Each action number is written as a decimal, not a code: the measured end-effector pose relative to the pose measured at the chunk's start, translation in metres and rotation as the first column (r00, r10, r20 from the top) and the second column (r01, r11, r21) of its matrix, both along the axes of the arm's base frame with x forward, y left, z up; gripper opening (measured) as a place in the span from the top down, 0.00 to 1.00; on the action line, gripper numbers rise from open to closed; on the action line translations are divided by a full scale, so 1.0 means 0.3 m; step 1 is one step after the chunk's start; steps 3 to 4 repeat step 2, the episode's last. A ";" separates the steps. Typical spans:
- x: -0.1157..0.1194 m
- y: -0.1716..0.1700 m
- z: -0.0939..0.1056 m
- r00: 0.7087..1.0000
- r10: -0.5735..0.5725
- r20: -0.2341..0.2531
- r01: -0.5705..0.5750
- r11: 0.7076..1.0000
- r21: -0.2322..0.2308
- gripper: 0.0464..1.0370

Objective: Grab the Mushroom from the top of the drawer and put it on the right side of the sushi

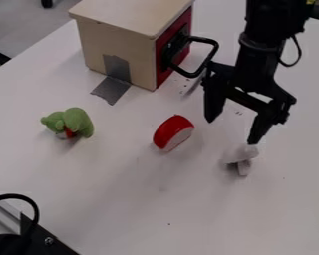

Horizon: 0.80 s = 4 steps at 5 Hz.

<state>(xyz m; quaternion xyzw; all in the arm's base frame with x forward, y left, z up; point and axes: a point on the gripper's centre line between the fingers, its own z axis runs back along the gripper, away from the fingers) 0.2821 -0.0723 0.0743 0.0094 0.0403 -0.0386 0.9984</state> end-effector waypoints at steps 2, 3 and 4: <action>-0.028 0.035 0.093 0.994 0.036 0.102 -0.033 0.999 -0.035 0.04; -0.028 0.035 0.093 0.994 0.036 0.102 -0.033 0.999 -0.035 0.04; -0.028 0.035 0.093 0.994 0.036 0.102 -0.033 0.999 -0.035 0.04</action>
